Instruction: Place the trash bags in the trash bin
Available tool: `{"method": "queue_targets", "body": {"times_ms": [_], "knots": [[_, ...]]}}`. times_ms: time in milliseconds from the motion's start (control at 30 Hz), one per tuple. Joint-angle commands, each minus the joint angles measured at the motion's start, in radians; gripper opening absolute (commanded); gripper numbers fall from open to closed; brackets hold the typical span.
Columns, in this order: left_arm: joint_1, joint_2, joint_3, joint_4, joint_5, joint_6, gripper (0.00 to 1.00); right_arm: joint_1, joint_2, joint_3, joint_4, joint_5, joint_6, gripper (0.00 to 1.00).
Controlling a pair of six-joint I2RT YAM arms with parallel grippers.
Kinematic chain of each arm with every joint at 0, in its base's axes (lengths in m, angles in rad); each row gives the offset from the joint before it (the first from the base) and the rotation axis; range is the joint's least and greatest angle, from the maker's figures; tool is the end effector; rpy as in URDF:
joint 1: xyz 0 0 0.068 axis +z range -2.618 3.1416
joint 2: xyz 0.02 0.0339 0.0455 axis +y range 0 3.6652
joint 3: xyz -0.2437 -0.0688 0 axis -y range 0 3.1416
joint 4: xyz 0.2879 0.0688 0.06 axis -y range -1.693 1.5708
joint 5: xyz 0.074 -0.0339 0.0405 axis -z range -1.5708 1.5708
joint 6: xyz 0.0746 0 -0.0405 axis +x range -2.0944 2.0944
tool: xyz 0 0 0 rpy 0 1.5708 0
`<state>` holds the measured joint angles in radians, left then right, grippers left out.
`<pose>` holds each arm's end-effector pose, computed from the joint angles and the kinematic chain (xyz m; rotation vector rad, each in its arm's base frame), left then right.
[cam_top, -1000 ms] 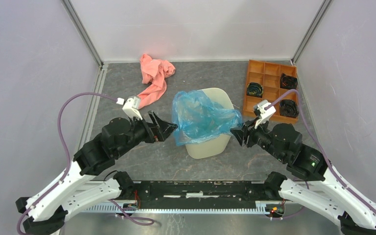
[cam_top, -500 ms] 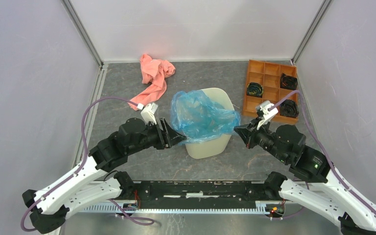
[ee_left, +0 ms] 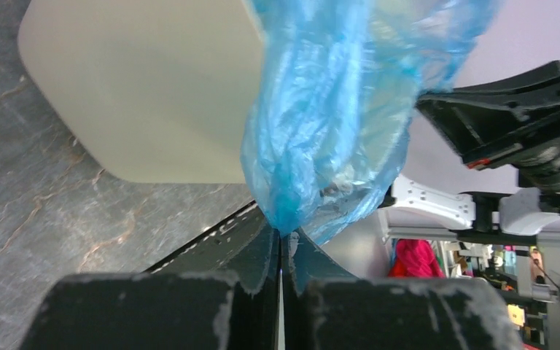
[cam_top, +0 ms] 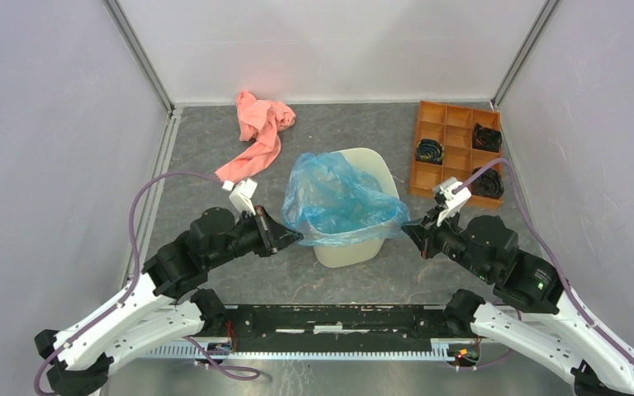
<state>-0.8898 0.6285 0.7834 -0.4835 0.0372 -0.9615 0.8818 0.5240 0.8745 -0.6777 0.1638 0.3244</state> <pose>0.1481 -0.1872 0.3125 -0.0478 2.1183 -1.2350 0.1356 0.1455 0.3432 -0.4252 1.9022 0.6593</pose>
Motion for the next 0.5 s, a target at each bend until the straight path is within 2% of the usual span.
{"method": "queue_targets", "body": {"times_ms": [0,100,200,267,300,400,467], "knots": [[0.0,0.014,-0.065,0.017,0.017,-0.031,0.02,-0.001,-0.034,-0.052,-0.023,0.091,-0.011,0.01],[0.0,0.027,-0.099,0.026,-0.031,-0.025,0.02,-0.001,-0.045,-0.135,0.031,0.198,-0.041,0.01],[0.0,0.06,-0.118,0.044,-0.157,0.004,0.02,-0.001,-0.043,-0.231,0.161,0.331,-0.072,0.04],[0.0,0.099,-0.121,0.089,-0.219,0.038,0.03,-0.001,-0.033,-0.286,0.251,0.395,-0.102,0.15],[0.0,0.12,-0.12,0.101,-0.245,0.041,0.07,-0.001,-0.023,-0.288,0.265,0.423,-0.108,0.2],[0.0,0.153,-0.084,0.098,-0.259,0.075,0.12,-0.001,-0.014,-0.2,0.181,0.439,-0.112,0.33],[0.0,0.148,-0.056,0.053,-0.253,0.107,0.23,-0.001,-0.036,-0.139,0.119,0.374,-0.157,0.47]]}}
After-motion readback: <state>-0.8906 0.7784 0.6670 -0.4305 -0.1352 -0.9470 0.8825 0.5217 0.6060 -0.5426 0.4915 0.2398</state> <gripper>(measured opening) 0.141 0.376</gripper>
